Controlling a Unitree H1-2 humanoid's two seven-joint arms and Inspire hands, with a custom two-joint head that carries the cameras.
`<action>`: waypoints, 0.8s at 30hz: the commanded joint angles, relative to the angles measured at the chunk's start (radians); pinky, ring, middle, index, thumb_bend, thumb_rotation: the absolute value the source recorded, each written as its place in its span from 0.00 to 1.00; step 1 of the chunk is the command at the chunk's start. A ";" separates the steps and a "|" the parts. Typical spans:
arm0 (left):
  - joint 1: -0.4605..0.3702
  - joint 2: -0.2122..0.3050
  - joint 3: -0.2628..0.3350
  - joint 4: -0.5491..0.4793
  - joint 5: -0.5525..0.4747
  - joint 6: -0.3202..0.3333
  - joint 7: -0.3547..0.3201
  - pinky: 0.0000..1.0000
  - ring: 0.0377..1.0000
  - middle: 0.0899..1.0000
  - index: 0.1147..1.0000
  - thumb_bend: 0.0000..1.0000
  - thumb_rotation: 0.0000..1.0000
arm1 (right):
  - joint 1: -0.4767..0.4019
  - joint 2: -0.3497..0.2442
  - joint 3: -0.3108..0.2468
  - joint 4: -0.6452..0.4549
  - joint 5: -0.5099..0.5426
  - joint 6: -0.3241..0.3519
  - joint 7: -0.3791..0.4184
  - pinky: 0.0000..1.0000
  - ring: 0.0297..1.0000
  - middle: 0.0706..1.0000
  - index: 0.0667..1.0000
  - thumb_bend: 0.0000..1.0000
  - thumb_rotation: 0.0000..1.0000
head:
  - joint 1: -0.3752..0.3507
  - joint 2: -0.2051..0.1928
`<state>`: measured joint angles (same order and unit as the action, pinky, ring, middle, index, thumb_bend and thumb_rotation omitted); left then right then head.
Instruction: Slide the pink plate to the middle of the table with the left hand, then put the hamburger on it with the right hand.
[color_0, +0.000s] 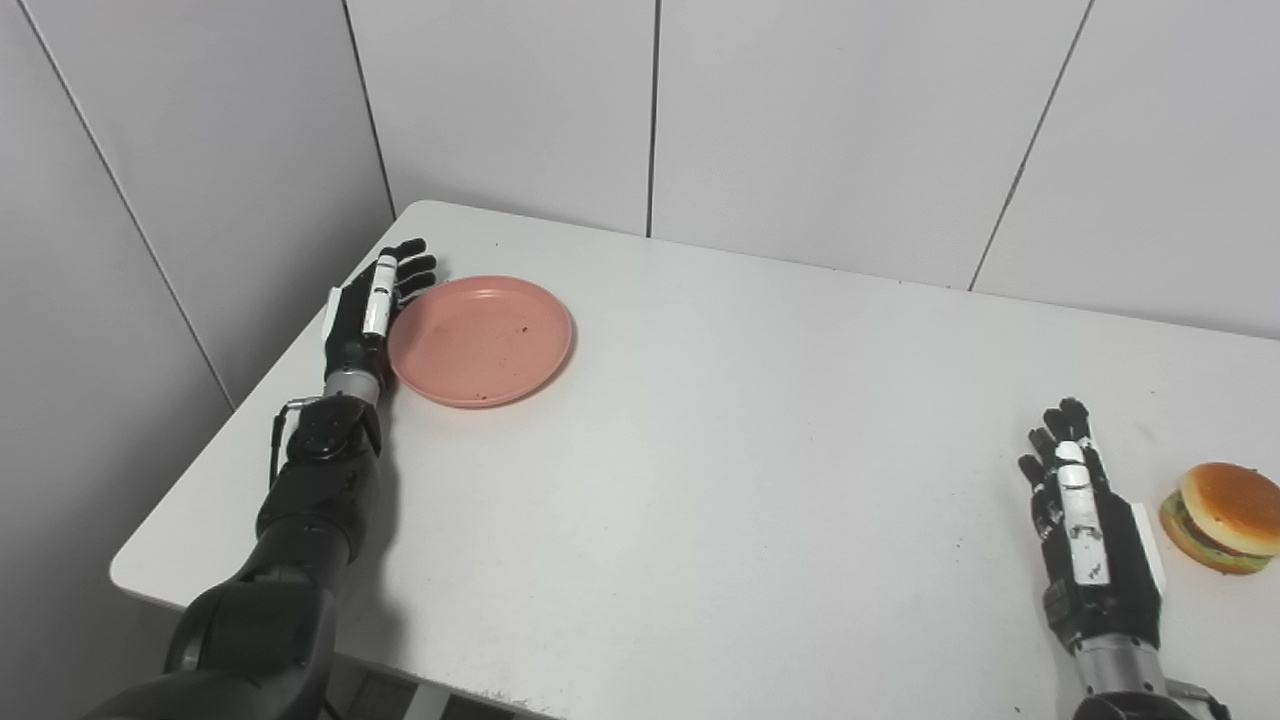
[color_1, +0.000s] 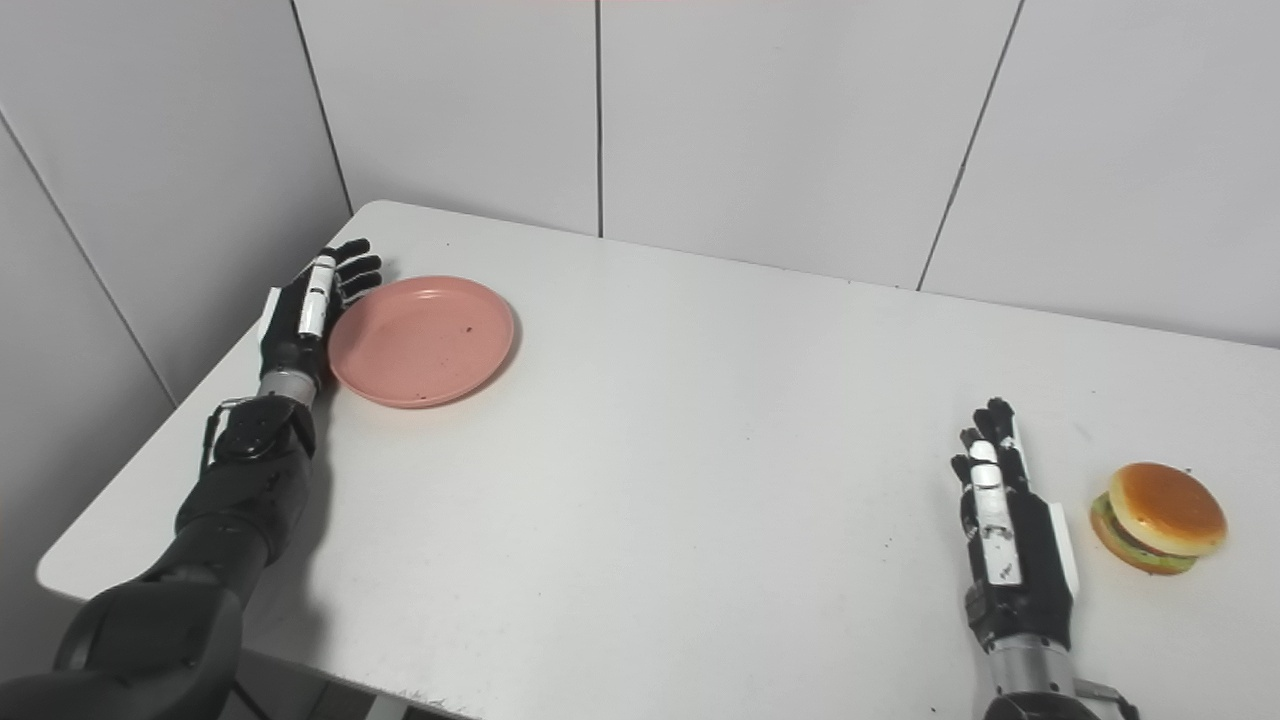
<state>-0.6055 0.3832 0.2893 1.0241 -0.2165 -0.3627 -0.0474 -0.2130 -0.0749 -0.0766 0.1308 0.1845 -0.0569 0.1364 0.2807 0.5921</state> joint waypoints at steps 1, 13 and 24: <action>-0.019 -0.026 -0.011 0.009 -0.013 0.001 -0.026 0.73 0.76 0.73 0.69 0.25 1.00 | -0.005 0.003 0.000 -0.011 -0.007 -0.035 -0.007 1.00 1.00 1.00 1.00 0.55 0.84 | 0.001 -0.001; 0.001 -0.097 -0.034 -0.119 -0.017 0.041 -0.020 0.72 0.75 0.73 0.69 0.27 0.98 | -0.009 0.009 0.002 -0.015 -0.003 -0.025 -0.006 1.00 1.00 1.00 1.00 0.52 0.81 | -0.029 0.009; 0.037 -0.183 -0.105 -0.298 -0.008 0.171 -0.042 0.73 0.77 0.73 0.69 0.29 0.94 | -0.020 0.025 0.021 -0.013 -0.031 -0.018 -0.021 1.00 1.00 1.00 1.00 0.55 0.81 | -0.142 0.031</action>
<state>-0.5497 0.1893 0.1926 0.7405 -0.2330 -0.1996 -0.0605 -0.2144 -0.0599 -0.0624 0.1281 0.1545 -0.0563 0.1147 0.1565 0.6197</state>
